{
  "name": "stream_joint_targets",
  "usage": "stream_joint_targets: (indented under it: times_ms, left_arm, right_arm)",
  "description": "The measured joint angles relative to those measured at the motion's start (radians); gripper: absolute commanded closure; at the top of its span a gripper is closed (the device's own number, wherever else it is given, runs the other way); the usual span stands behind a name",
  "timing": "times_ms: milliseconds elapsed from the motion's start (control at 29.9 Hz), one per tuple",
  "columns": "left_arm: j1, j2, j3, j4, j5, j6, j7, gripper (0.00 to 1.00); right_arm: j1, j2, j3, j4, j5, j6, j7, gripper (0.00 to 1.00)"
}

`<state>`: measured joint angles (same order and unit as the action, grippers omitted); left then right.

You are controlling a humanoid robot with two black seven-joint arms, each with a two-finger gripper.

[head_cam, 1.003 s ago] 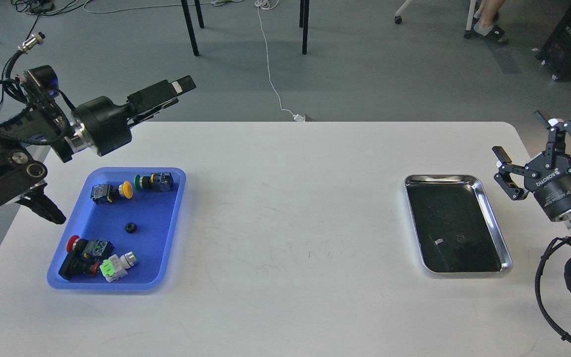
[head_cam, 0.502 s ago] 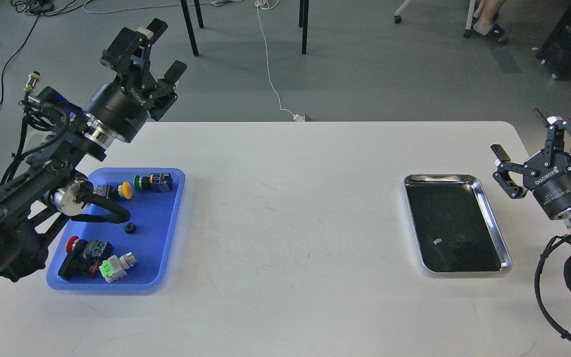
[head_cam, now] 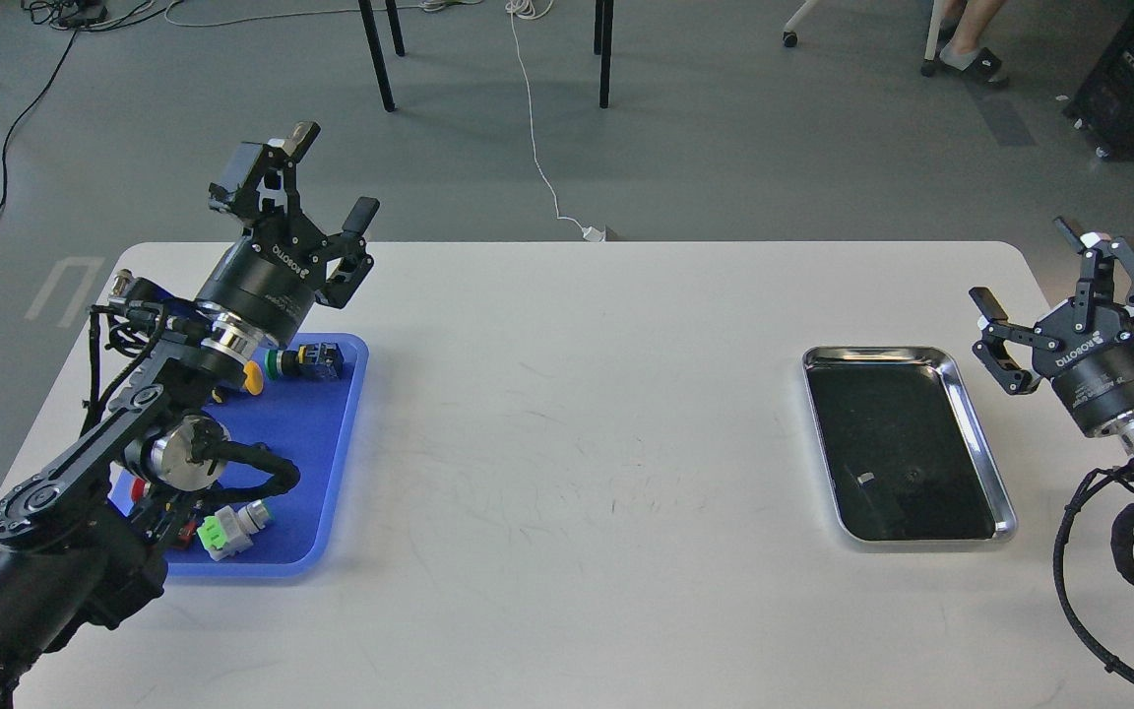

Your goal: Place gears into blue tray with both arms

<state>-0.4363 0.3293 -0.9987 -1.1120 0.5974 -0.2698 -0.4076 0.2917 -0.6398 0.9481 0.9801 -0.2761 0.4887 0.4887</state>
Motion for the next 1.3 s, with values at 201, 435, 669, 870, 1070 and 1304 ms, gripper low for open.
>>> stream_joint_targets:
  times_ms: [201, 435, 669, 870, 1070, 1304]
  left_arm:
    - [0.004, -0.006, -0.011, 0.000, -0.002, -0.003, 0.012, 0.02]
    - [0.031, -0.042, -0.031, 0.000, -0.032, -0.030, 0.038, 0.02]
    - [0.054, -0.068, -0.024, -0.002, -0.028, -0.048, 0.063, 0.02]
    - [0.066, -0.074, -0.014, -0.005, -0.022, -0.050, 0.098, 0.02]
    - [0.083, -0.076, -0.014, -0.005, 0.005, -0.049, 0.099, 0.02]
    - [0.086, -0.075, -0.014, -0.005, 0.072, -0.048, 0.088, 0.02]
  right_arm:
    - [0.000, 0.000, 0.000, 0.001, 0.000, 0.000, 0.000, 0.01]
    - [0.001, 0.000, 0.000, 0.002, 0.000, 0.000, 0.000, 0.01]
    - [0.001, 0.000, -0.001, 0.002, 0.000, 0.000, 0.000, 0.01]
    - [-0.006, -0.001, -0.004, 0.002, 0.000, 0.000, 0.000, 0.01]
    - [-0.011, -0.002, -0.010, 0.008, 0.000, 0.000, 0.000, 0.01]
    - [-0.014, -0.015, -0.024, 0.012, 0.001, 0.000, 0.000, 0.01]
